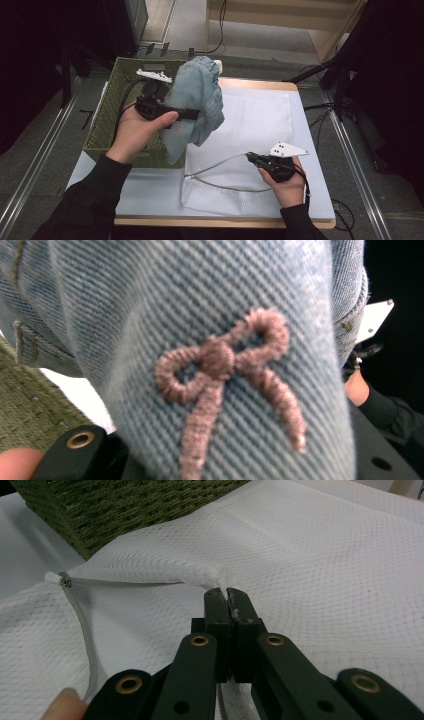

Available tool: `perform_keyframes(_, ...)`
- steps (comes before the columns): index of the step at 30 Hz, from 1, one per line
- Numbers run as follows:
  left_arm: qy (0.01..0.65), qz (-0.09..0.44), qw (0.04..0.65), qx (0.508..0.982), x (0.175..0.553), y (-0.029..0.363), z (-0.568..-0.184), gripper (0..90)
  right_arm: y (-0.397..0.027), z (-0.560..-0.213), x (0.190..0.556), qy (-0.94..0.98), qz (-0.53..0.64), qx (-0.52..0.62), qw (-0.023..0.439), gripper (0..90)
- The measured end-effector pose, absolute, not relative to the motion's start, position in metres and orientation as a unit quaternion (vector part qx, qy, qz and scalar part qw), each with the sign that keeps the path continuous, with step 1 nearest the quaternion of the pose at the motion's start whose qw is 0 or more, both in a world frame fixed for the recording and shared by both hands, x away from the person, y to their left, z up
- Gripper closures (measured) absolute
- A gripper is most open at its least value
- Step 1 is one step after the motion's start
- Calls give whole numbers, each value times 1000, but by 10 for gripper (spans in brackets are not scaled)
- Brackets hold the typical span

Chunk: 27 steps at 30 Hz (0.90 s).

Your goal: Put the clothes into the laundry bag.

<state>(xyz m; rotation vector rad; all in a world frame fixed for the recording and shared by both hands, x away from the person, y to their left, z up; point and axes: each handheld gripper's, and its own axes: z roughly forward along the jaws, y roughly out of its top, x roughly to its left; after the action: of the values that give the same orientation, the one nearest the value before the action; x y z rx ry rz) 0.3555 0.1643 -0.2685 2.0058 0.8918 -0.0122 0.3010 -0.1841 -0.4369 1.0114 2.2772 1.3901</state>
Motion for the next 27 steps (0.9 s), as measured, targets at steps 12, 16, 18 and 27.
perform_keyframes(12,356,1,448,820,315,149,-302,637,-184,-437,301,790,482,350,144,900)
perform_keyframes(16,347,0,448,824,297,143,-313,637,-183,-438,301,791,480,351,144,900)
perform_keyframes(18,341,-13,446,827,285,137,-322,636,-183,-438,301,791,480,351,143,900)
perform_keyframes(27,331,-65,419,843,265,130,-365,630,-183,-439,302,791,478,353,144,900)
